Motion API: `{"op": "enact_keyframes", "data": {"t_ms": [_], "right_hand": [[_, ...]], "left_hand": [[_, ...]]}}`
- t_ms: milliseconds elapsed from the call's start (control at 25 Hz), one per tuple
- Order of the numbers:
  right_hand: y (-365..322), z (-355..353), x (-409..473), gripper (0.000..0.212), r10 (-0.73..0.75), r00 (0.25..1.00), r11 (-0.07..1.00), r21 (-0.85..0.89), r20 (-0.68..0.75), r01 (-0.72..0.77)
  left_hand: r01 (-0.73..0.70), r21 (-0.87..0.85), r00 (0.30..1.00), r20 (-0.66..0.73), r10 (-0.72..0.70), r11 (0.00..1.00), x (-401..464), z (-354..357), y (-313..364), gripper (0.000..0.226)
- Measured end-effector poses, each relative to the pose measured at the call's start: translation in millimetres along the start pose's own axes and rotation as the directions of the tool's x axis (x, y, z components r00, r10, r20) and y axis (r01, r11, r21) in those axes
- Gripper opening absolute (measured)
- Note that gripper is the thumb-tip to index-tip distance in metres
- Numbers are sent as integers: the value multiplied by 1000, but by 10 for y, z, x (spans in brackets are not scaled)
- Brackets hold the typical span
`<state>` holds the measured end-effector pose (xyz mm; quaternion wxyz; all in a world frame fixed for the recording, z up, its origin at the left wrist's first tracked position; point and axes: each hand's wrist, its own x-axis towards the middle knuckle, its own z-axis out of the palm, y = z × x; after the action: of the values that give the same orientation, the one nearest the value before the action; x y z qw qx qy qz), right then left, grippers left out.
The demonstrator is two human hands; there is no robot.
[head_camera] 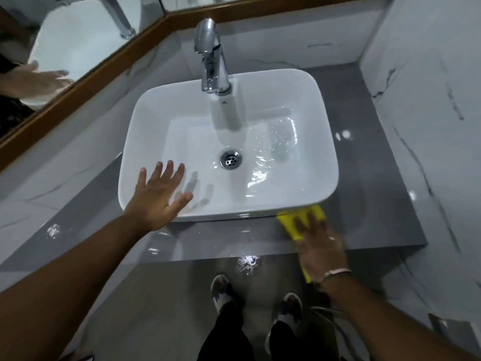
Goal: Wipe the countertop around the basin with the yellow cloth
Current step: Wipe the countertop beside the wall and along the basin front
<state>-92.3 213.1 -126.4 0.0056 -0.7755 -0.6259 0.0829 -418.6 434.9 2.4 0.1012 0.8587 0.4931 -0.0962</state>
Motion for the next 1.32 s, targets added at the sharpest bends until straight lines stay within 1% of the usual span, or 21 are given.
{"op": "enact_keyframes", "data": {"t_ms": [80,120,160,240,320,400,480,520,600,680,720,760,840,880,960,1040,1080,1160,1240,1280,1320], "right_hand": [[65,-146,43,55,330,942,941,102,-58,-323],[-137,-221,111,55,438,898,896,101,-38,-432],[-457,-221,169,54,463,887,884,72,-8,-461],[-1340,-140,190,56,256,964,964,51,71,-260],[-2102,8,59,60,1,992,993,114,129,-16],[-2242,41,11,62,-130,987,985,122,92,119],[-1810,30,19,58,-168,986,986,3,-9,168],[-1536,-33,10,55,-92,996,996,-25,-11,92],[-1173,-214,0,52,257,966,966,8,-21,-257],[-1363,-277,140,55,552,831,832,25,61,-554],[-1660,-233,208,59,600,796,798,10,80,-602],[-2037,-151,264,61,540,839,841,4,70,-541],[-2846,-6,309,63,270,960,963,-17,75,-270],[-3176,72,271,62,126,985,992,-14,121,-125],[-3377,54,192,53,-52,982,999,13,181,51],[-3000,-124,182,48,-71,982,997,-14,176,75],[-2660,-173,164,49,-16,988,997,-73,153,27],[-1881,-259,93,52,224,972,970,-112,71,-215],[-1537,-371,45,51,519,850,853,12,84,-522],[-1614,-328,62,53,613,781,783,39,120,-621],[-1845,-217,108,56,617,779,781,32,112,-623]], "left_hand": [[-14,-2,1000,-19,14,1000,3,24,5,86],[-19,-6,1000,-13,18,1000,5,30,-1,86],[-20,-12,1000,-5,20,1000,13,35,-3,87],[-18,-22,1000,-6,18,1000,16,23,-31,89],[-40,-31,999,-28,39,999,14,45,-53,90],[-86,-53,995,-50,83,995,2,67,-129,86],[-175,5,983,-64,175,985,-24,58,-323,82],[-207,64,974,-85,212,976,-36,38,-470,82],[-226,149,959,-141,246,963,-64,-14,-789,82],[-275,195,942,-144,305,941,-58,-33,-948,80],[-296,195,935,-142,325,935,-58,-24,-945,81],[-300,181,930,-160,330,936,-60,-7,-938,82],[-309,150,921,-201,335,939,-45,17,-906,85],[-318,131,914,-220,340,939,-46,28,-932,85],[-317,99,906,-262,332,943,-64,69,-978,85],[-321,76,901,-283,329,944,-58,84,-980,86],[-318,66,904,-280,324,946,-56,82,-969,86],[-307,64,908,-279,313,950,-42,81,-954,86],[-298,63,909,-284,303,952,-42,77,-956,86],[-299,59,909,-285,303,953,-48,80,-955,86],[-297,58,910,-286,301,953,-55,88,-954,86]]}}
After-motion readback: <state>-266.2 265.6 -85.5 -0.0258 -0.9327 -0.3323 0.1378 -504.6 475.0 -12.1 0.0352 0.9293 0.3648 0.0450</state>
